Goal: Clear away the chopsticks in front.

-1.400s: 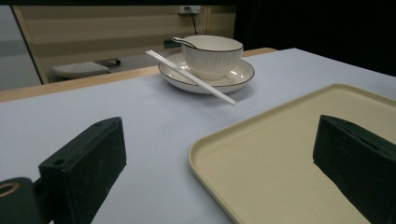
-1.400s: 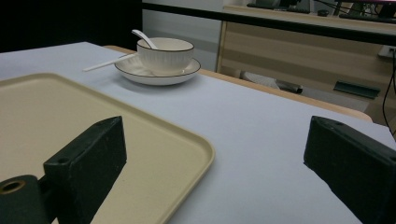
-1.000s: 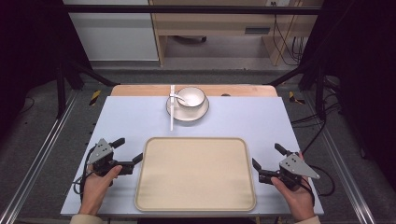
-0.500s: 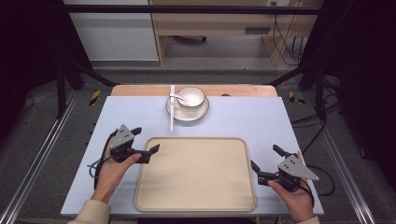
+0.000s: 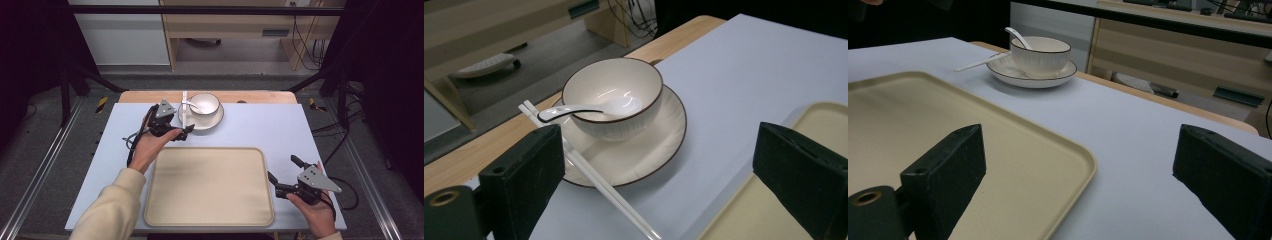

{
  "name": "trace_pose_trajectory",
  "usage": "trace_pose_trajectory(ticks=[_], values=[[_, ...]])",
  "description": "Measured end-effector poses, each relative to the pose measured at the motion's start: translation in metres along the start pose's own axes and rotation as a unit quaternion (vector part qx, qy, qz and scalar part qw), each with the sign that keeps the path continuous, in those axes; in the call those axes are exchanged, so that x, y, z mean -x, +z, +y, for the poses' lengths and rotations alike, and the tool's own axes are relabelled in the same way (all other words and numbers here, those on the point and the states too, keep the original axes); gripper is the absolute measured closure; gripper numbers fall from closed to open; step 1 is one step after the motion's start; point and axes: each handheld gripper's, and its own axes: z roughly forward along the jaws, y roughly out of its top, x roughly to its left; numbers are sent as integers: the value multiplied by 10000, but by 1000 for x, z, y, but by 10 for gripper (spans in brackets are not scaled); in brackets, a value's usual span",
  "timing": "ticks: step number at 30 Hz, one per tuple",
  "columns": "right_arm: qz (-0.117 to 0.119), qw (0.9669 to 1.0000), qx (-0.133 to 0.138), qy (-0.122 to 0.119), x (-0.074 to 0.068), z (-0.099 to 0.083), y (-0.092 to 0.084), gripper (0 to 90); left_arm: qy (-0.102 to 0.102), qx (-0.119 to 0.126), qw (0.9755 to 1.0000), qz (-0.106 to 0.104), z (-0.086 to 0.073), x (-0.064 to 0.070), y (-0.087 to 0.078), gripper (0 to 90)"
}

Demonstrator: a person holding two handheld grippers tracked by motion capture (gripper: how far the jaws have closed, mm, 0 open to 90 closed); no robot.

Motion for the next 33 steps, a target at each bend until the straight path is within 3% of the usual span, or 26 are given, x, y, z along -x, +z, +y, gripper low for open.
trace_pose_trajectory(ticks=[5, 8, 13, 17, 19, 22, 25, 29, 33], values=[[28, 10000, 23, -29, -1, 0, 1, 69, 89, -253, 9993, 277, 5, -4, 15, 96], [66, 10000, 0, -7, -2, 0, 2, 72, 102, -348, 9981, 506, 6, -7, 22, 164], [55, 10000, -4, -4, -3, 0, 2, 74, -208, -524, 9952, 802, -2, -16, 33, 268], [68, 10000, -50, 26, -2, 0, 3, 78, -190, -591, 9933, 979, -7, -20, 44, 352], [84, 9999, -58, 46, -2, 1, 3, 81, -246, -682, 9916, 1068, -11, -23, 50, 366], [107, 9999, -79, 34, -2, 0, 3, 81, -592, -696, 9888, 1183, -17, -28, 57, 397], [130, 9999, -86, 48, -2, 0, 3, 81, -644, -740, 9856, 1378, -20, -32, 61, 433], [119, 9999, -98, 78, -1, 1, 2, 82, -755, -729, 9844, 1414, -22, -34, 66, 521], [123, 9998, -104, 83, -1, 1, 3, 83, -898, -786, 9834, 1370, -26, -34, 73, 552]])
